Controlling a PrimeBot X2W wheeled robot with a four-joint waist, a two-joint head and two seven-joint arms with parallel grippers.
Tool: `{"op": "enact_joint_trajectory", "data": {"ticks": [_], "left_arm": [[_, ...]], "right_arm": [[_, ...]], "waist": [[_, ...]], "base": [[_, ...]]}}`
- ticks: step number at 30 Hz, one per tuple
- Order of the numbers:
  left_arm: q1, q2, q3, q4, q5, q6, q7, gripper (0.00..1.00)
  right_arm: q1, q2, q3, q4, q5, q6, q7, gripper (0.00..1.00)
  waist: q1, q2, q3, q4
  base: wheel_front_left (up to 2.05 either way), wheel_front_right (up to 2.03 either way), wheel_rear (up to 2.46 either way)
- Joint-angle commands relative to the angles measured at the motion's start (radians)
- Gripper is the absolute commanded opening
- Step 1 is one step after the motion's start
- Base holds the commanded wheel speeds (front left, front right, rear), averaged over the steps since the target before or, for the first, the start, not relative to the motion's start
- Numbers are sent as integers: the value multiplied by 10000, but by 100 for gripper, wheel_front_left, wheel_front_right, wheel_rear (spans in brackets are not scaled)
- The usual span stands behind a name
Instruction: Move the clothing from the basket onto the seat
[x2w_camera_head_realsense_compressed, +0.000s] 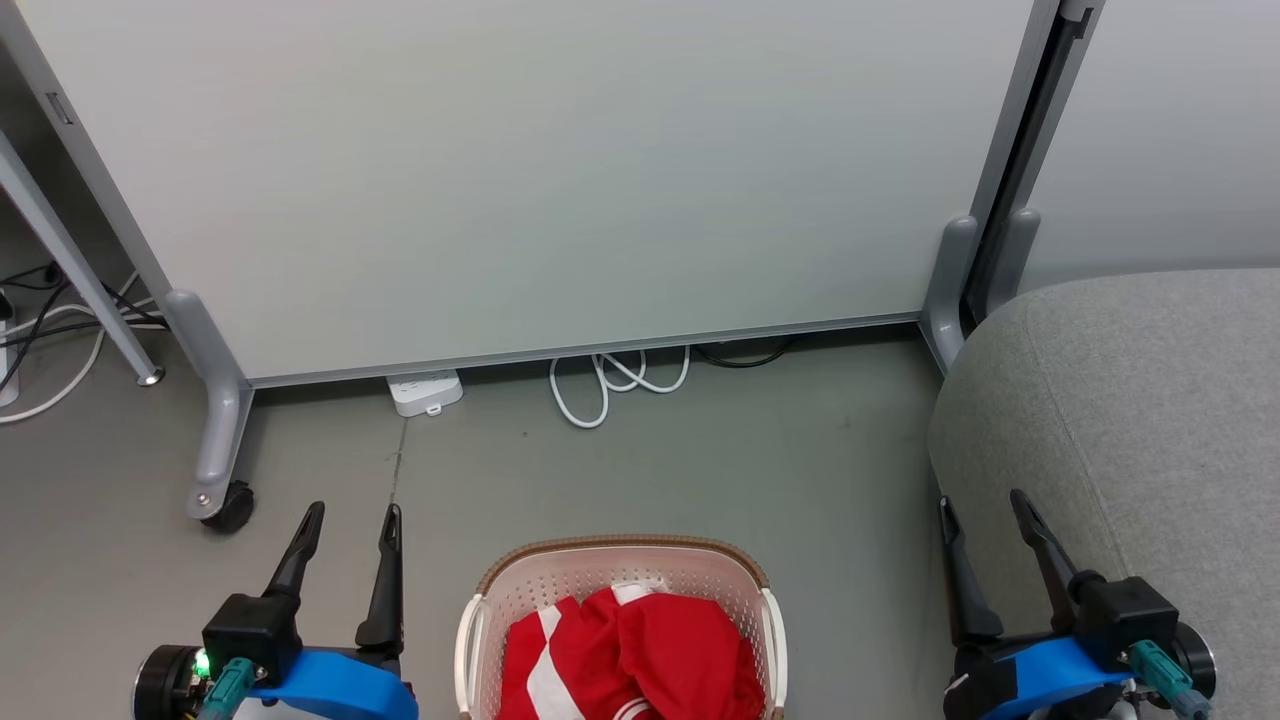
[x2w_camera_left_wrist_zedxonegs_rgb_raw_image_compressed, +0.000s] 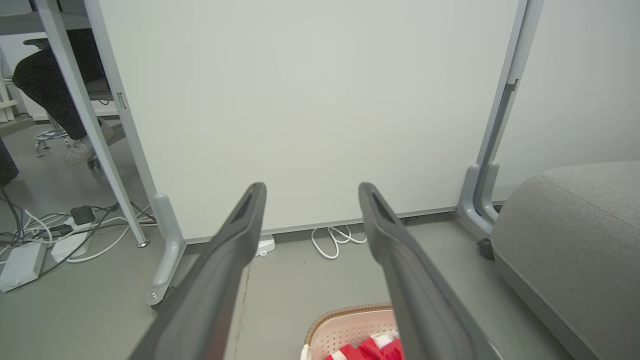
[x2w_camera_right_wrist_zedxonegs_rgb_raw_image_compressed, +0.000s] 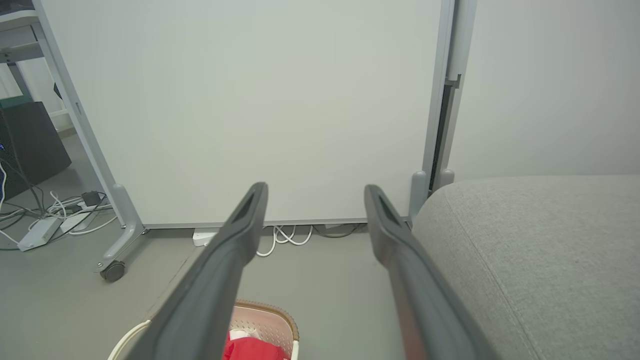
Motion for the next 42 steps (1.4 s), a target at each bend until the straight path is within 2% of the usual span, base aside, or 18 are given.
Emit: {"op": "enact_joint_trajectory", "data": {"ticks": [1,18,29,42], "left_arm": [[-79,33,48,94,-64,46,-31,100],[-360,-2,111,762,-119,-11,-31,100],[-1126,102,-239,1449,116,-228,-31,100],[-3217,488,-1041,3466,328,-439,-31,100]], "right_arm": [[42,-38,-7,44,-45,-3,-12,100],[-138,-36,40,386,39,-3,-11,100],[-367,-36,89,332,-29,-3,-11,100],[-1597,-36,201,-40,-141,-3,-9,100]], "waist": [[0,0,-11,-1],[0,0,-28,-73],[0,0,425,-346],[0,0,2588,-1041]], "base": [[0,0,0],[0,0,0],[0,0,0],[0,0,0]]}}
